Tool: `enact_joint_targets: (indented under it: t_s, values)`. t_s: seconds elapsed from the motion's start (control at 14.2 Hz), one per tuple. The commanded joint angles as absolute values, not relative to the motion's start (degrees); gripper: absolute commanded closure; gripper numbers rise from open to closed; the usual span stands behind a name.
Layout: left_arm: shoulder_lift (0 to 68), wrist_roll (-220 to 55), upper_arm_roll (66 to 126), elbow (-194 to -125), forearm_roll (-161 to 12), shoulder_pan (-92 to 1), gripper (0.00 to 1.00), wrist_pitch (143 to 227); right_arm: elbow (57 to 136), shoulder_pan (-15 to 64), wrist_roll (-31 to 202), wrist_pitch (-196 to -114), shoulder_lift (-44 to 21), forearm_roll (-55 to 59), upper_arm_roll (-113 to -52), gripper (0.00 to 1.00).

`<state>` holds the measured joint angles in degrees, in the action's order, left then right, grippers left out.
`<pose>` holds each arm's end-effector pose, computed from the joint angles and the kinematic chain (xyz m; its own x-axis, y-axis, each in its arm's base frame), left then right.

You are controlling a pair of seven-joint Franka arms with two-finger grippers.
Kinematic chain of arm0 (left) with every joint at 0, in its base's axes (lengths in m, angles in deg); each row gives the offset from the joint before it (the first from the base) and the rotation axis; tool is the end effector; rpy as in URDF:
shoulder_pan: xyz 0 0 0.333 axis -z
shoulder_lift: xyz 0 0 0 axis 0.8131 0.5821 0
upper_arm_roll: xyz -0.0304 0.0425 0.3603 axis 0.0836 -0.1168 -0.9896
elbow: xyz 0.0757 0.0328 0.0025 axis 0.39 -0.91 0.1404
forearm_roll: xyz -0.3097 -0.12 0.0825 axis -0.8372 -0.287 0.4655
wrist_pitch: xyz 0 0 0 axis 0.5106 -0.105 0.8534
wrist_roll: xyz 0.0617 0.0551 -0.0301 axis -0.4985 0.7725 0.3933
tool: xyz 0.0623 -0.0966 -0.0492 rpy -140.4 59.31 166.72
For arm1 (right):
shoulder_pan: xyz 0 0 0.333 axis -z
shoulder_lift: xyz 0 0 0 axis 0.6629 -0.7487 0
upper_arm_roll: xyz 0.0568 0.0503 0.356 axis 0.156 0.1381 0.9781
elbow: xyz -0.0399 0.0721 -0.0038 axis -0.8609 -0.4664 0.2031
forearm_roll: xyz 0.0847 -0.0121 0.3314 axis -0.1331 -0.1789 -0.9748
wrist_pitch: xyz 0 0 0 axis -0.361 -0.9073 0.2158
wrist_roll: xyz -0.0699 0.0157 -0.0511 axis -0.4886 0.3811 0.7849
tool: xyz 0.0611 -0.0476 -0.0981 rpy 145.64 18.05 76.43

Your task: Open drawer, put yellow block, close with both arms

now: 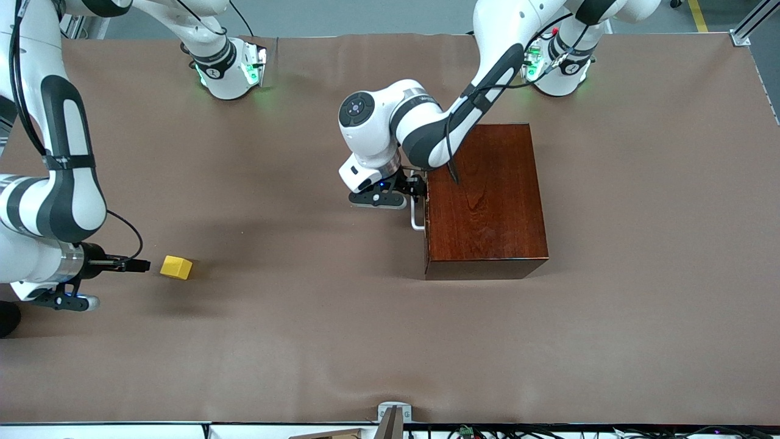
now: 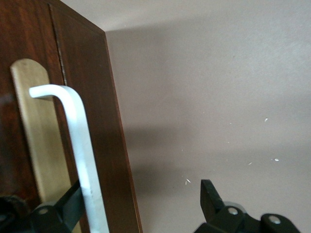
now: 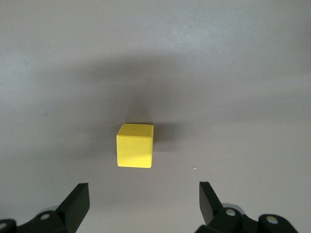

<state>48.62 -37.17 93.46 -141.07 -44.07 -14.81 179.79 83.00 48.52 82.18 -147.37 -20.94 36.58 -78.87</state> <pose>0.4547 -0.5270 0.3303 0.9834 -0.1786 0.0308 -0.1691 -0.9653 -0.1991 0.6543 -0.0923 0.3672 0.9732 -0.1275 -0.1913 -0.1350 -0.9905 -0.0263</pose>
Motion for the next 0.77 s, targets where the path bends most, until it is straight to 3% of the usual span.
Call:
enact_joint_targets:
  t_s: [0.0, 0.7]
  values:
    - [49.8, -36.2, 93.1, -139.9, -42.8, -14.0, 0.0, 181.1, 82.4, 48.9, 83.2, -148.7, -22.5, 35.8, -78.2, 0.0]
    - [50.2, -34.5, 93.0, -137.8, -43.1, -12.3, 0.0, 186.4, 84.1, 48.6, 82.4, -154.8, -23.3, 34.6, -78.1, 0.0]
